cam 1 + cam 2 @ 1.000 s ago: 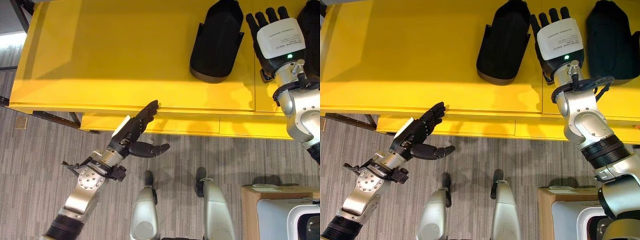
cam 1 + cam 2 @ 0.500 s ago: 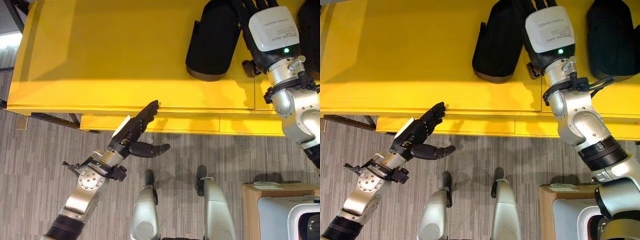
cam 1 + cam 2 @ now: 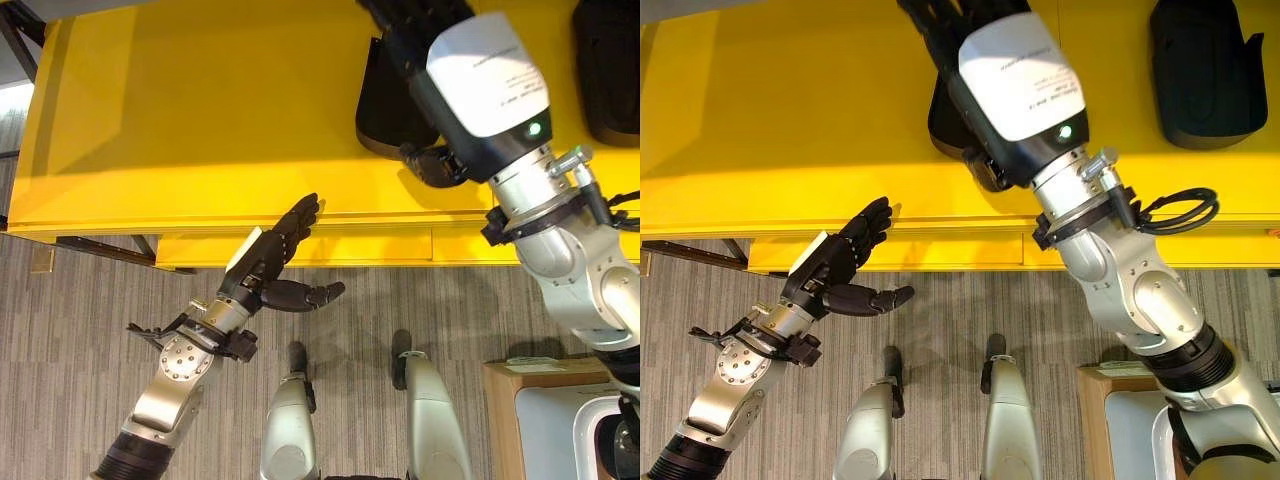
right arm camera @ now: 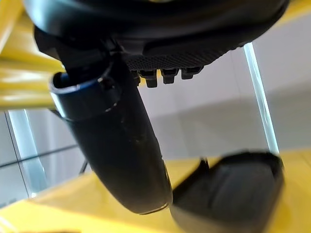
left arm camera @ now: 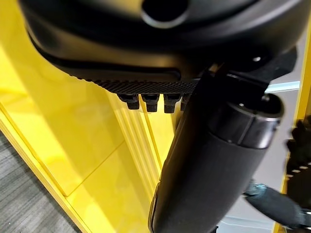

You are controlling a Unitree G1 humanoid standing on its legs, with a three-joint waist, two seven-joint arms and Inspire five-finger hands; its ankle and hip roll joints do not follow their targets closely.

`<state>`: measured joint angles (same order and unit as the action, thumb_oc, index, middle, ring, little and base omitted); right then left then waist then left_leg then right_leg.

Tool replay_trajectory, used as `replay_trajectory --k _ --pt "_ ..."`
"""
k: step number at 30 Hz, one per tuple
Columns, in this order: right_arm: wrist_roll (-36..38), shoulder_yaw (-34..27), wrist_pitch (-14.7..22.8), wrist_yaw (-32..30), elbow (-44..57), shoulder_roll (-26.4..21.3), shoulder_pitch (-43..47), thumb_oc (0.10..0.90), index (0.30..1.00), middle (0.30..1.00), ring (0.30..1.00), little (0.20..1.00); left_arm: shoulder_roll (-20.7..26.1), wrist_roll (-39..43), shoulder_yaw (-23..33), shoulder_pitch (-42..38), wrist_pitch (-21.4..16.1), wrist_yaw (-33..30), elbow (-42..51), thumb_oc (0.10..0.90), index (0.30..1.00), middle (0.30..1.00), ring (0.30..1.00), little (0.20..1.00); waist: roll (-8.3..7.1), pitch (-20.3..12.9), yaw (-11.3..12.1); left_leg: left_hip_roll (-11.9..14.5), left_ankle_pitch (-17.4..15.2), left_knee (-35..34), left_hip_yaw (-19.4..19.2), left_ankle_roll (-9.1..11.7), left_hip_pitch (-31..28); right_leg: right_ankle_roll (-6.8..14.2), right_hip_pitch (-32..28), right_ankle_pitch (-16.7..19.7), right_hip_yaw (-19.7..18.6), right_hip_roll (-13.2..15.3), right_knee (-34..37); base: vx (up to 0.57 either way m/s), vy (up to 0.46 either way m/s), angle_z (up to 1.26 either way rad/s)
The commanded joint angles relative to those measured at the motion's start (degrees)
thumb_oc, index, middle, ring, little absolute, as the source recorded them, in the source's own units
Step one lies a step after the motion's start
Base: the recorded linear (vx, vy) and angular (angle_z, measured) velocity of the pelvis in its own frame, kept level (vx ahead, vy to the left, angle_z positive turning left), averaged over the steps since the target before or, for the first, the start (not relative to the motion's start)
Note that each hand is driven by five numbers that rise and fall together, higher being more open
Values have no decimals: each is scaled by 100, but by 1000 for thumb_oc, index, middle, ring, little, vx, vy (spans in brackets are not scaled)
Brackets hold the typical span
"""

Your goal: Move parts from the plastic box to the shelf.

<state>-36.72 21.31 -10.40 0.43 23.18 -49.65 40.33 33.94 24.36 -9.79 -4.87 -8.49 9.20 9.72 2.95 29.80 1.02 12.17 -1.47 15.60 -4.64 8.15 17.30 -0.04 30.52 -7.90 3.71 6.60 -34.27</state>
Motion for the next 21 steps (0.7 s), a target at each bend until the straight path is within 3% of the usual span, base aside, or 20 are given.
replay_trajectory --k 1,4,7,15,21 --pt "115 -374 83 -41 548 180 477 900 1000 1000 1000 1000 -143 34 254 147 -403 -77 778 900 1000 1000 1000 1000 -58 -401 -72 -151 334 28 274 -403 3 19 -500 -251 -135 -452 137 0 0 0" --pt "315 -328 -153 154 538 207 410 900 1000 1000 1000 1000 -127 55 278 135 -401 -57 765 900 1000 1000 1000 1000 -68 -392 -73 -157 322 31 280 -411 1 22 -498 -250 -138 -449 133 -1 -1 1" --pt "794 -143 -643 314 250 283 429 900 1000 1000 1000 1000 -143 3 266 137 -412 -17 760 900 1000 1000 1000 1000 -86 -368 -50 -170 313 35 292 -433 7 12 -494 -243 -140 -450 131 1 -5 -1" --pt "826 35 -937 333 -576 561 603 900 1000 1000 1000 1000 -177 -41 211 -5 -366 67 698 900 1000 1000 1000 1000 -90 -326 -3 -195 345 10 325 -457 25 -5 -467 -226 -117 -457 122 0 -2 0" --pt "490 241 -914 294 -1113 897 717 900 1000 1000 1000 1000 -198 -39 152 -118 -309 89 669 900 1000 1000 1000 1000 -61 -321 54 -222 378 31 363 -474 58 -22 -452 -232 -104 -446 93 0 0 0"
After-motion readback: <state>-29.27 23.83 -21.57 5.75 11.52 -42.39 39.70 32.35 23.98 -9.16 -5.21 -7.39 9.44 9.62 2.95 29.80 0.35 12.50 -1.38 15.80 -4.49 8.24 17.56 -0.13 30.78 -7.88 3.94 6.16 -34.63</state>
